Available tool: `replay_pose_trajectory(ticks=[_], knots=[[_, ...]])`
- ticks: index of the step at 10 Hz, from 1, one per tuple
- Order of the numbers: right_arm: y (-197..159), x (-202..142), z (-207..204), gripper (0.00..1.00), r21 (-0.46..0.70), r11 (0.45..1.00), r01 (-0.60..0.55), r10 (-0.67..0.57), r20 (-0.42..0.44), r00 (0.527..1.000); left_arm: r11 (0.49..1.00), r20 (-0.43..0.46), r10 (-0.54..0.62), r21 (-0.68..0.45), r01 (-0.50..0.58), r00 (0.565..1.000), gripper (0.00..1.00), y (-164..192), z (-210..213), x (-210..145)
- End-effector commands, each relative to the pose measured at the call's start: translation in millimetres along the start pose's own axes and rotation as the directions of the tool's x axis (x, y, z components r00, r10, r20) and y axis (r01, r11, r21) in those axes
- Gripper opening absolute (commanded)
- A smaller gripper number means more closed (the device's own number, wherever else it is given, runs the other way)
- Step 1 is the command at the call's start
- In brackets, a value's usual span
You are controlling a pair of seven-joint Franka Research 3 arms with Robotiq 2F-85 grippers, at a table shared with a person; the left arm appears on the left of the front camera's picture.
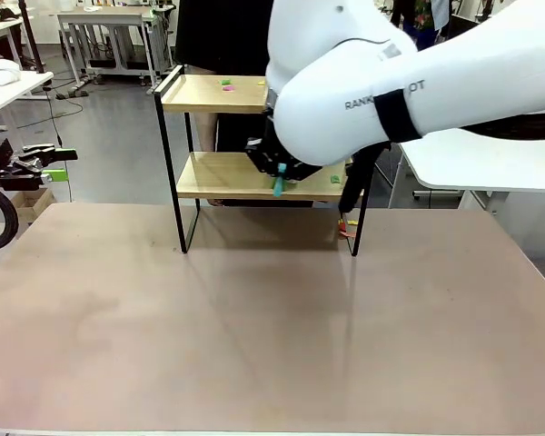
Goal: Clean the shelf.
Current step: Clean the specific section of the Shelf indicated by the human with the Duster.
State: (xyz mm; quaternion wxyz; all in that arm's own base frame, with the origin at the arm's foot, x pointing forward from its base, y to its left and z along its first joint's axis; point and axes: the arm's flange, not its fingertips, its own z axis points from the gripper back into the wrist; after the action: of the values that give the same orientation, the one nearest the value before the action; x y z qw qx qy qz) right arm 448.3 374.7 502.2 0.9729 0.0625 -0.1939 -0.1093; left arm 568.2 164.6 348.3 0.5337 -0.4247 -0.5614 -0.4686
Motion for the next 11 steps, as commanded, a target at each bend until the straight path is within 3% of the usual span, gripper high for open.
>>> replay_pose_trajectory(ticks=[1, 7, 9, 10, 11], knots=[[-31.9, -1.1, 6.7, 0.13, -0.035, 0.999, 0.004, -0.005, -0.009, 1.000, 1.000, -0.007, -0.006, -0.003, 0.006, 1.000, 1.00, -1.7, -0.5, 2.6], [-96.0, 2.9, 19.6, 0.13, -0.288, 0.955, 0.073, -0.049, 0.088, 0.995, 1.000, -0.007, -0.006, -0.003, 0.006, 1.000, 1.00, -1.7, -0.5, 2.6], [-97.0, -6.3, 31.4, 0.13, -0.292, 0.956, 0.016, 0.015, 0.104, 0.994, 1.000, -0.007, -0.006, -0.003, 0.006, 1.000, 1.00, -1.7, -0.5, 2.6], [-90.4, -9.4, 35.4, 0.13, -0.227, 0.974, 0.017, 0.007, 0.105, 0.994, 1.000, -0.007, -0.006, -0.003, 0.006, 1.000, 1.00, -1.7, -0.5, 2.6], [-90.7, 2.3, 24.2, 0.13, -0.261, 0.965, 0.015, 0.006, 0.081, 0.997, 1.000, -0.007, -0.006, -0.003, 0.006, 1.000, 1.00, -1.7, -0.5, 2.6]])
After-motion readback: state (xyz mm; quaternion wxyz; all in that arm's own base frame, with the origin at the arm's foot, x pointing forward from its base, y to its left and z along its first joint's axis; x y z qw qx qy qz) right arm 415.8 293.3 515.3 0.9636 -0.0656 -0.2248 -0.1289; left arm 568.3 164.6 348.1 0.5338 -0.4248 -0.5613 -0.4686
